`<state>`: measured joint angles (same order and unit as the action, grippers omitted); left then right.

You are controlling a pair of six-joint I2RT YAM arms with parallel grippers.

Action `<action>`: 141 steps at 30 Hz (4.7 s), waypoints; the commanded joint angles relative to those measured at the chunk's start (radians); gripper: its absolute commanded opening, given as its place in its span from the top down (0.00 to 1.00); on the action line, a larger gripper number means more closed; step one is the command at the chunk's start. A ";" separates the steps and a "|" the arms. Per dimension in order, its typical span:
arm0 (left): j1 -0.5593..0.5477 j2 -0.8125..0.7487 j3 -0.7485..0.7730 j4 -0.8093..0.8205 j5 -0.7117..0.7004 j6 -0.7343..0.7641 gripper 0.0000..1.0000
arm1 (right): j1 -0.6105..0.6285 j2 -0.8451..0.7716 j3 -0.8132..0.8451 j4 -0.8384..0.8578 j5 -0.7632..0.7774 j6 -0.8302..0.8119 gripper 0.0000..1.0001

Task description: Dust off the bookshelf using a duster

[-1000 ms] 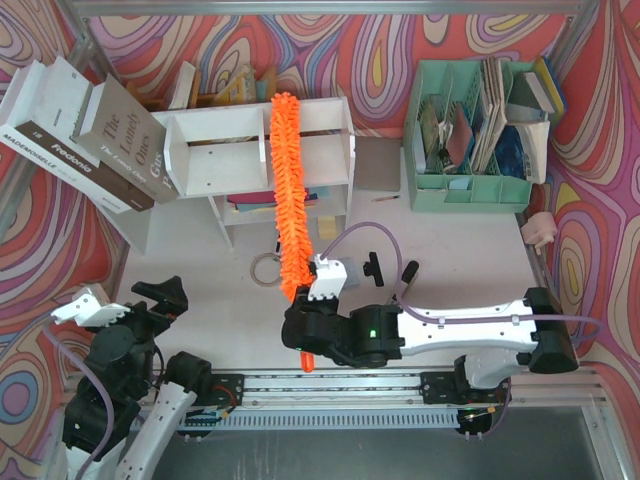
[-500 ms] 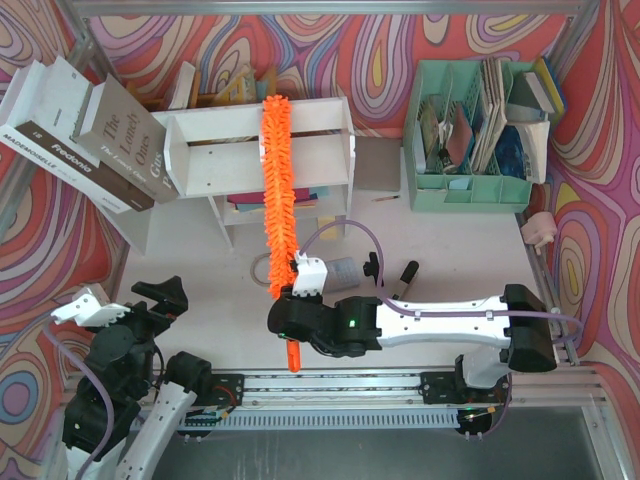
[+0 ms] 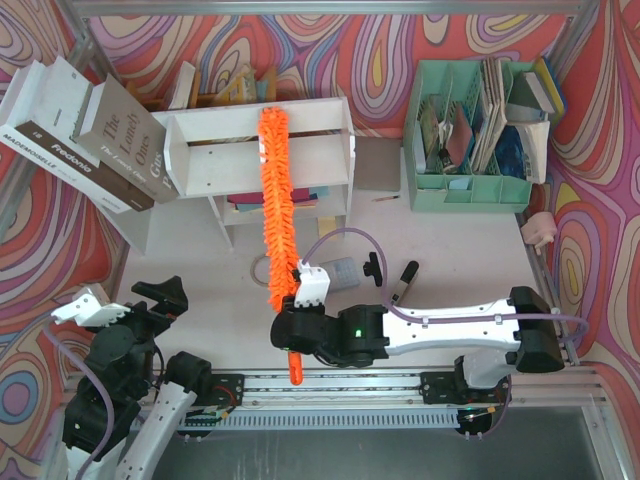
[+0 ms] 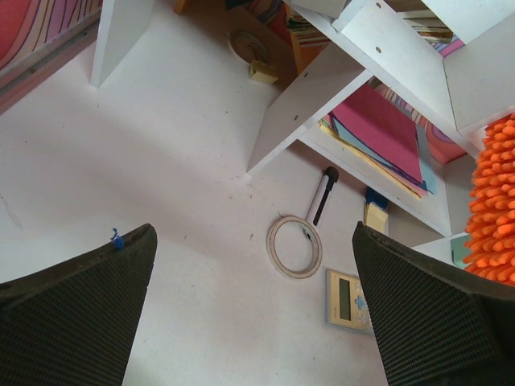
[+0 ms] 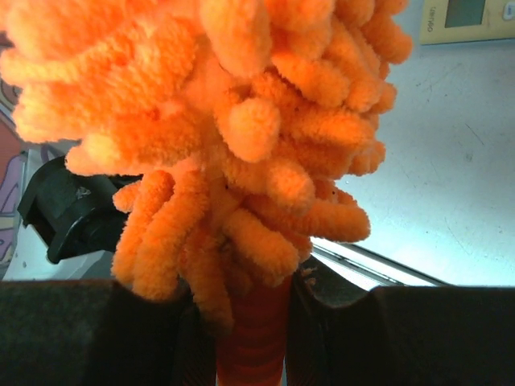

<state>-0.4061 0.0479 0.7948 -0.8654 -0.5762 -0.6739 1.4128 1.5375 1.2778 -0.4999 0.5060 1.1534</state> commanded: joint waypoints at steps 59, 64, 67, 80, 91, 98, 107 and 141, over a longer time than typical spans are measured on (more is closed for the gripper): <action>-0.005 -0.032 -0.014 0.005 -0.013 -0.005 0.01 | 0.073 -0.191 -0.080 -0.373 0.357 0.502 1.00; -0.005 -0.027 -0.014 0.009 -0.008 -0.003 0.02 | 0.074 -0.142 -0.040 -0.215 0.329 0.298 1.00; -0.005 -0.028 -0.015 0.008 -0.008 -0.005 0.02 | 0.073 -0.073 0.023 -0.110 0.274 0.134 1.00; -0.005 -0.024 -0.013 0.005 -0.008 -0.005 0.01 | 0.074 -0.116 -0.016 -0.286 0.319 0.337 1.00; -0.004 -0.013 -0.012 0.005 -0.002 -0.003 0.01 | 0.074 -0.078 0.002 -0.114 0.264 0.153 1.00; -0.005 -0.023 -0.012 0.003 -0.009 -0.007 0.01 | 0.074 0.012 0.085 -0.084 0.215 0.049 1.00; -0.005 -0.024 -0.012 0.002 -0.009 -0.006 0.01 | 0.074 -0.130 -0.049 -0.325 0.336 0.391 1.00; -0.005 -0.021 -0.015 0.006 -0.006 -0.006 0.01 | 0.078 -0.231 -0.118 -0.274 0.366 0.370 1.00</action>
<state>-0.4061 0.0273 0.7944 -0.8658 -0.5766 -0.6746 1.4864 1.3197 1.2037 -0.7746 0.8368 1.4666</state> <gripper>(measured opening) 0.984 0.337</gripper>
